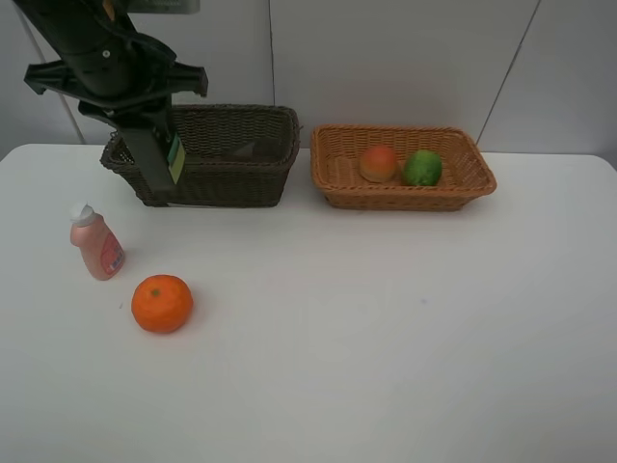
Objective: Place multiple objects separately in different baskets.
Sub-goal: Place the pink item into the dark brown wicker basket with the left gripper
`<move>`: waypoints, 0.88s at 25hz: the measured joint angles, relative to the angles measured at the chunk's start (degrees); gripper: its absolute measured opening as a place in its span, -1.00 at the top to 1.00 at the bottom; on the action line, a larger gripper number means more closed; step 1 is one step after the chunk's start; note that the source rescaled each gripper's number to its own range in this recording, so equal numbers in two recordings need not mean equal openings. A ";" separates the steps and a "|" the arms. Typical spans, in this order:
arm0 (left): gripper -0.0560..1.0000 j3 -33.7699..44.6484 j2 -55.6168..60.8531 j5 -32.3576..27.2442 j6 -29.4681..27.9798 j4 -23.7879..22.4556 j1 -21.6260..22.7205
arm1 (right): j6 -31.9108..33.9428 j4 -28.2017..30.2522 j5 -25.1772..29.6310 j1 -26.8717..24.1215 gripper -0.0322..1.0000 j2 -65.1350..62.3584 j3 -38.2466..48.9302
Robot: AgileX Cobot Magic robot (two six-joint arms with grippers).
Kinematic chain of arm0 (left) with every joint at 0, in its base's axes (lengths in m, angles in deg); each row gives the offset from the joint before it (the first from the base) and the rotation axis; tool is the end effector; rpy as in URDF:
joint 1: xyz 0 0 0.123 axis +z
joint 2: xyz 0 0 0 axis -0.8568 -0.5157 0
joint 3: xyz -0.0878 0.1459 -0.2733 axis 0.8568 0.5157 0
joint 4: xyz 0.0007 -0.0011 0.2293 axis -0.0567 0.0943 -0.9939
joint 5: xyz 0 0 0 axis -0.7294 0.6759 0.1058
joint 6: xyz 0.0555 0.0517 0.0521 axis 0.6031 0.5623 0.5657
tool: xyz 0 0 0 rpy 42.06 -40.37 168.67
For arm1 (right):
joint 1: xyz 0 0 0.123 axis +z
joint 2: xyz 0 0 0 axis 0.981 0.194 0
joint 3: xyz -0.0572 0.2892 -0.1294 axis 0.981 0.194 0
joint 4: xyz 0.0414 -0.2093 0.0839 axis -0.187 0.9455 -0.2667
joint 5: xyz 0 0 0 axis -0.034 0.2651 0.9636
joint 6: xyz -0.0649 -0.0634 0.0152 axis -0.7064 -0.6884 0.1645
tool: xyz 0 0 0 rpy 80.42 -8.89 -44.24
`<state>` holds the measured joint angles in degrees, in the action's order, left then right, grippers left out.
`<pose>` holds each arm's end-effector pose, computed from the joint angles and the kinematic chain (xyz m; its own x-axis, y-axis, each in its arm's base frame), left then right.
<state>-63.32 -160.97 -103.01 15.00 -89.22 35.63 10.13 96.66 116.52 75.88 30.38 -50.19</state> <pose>0.3243 -0.1208 0.3277 -0.8408 -0.0007 -0.5413 0.0143 0.9996 -0.0234 -0.0654 -0.0074 0.2726 -0.4174 0.0740 -0.9057 0.1787 0.9839 -0.0020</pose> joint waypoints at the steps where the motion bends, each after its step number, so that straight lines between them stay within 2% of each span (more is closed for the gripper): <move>1: 0.00 -1.16 0.00 0.02 0.61 -0.88 0.75 | 0.00 0.00 0.00 0.00 -0.95 0.00 0.00; 4: 0.00 -3.88 0.00 2.18 1.24 -2.83 3.17 | 0.00 0.00 0.00 0.00 -0.95 0.00 0.00; 11: 0.00 -4.52 -3.12 13.73 1.41 -4.22 8.87 | 0.00 0.00 0.00 0.00 -0.95 0.00 0.00; 18: 0.00 -4.73 -13.31 20.70 1.42 -4.75 9.58 | 0.00 0.00 0.00 0.00 -0.95 0.00 0.00; 22: 0.00 -6.62 -19.17 22.69 1.42 -5.02 9.58 | 0.00 0.00 0.00 0.00 -0.95 0.00 0.00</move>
<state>-69.94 -180.14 -80.32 16.42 -94.24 45.21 10.13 96.66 116.52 75.88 30.38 -50.19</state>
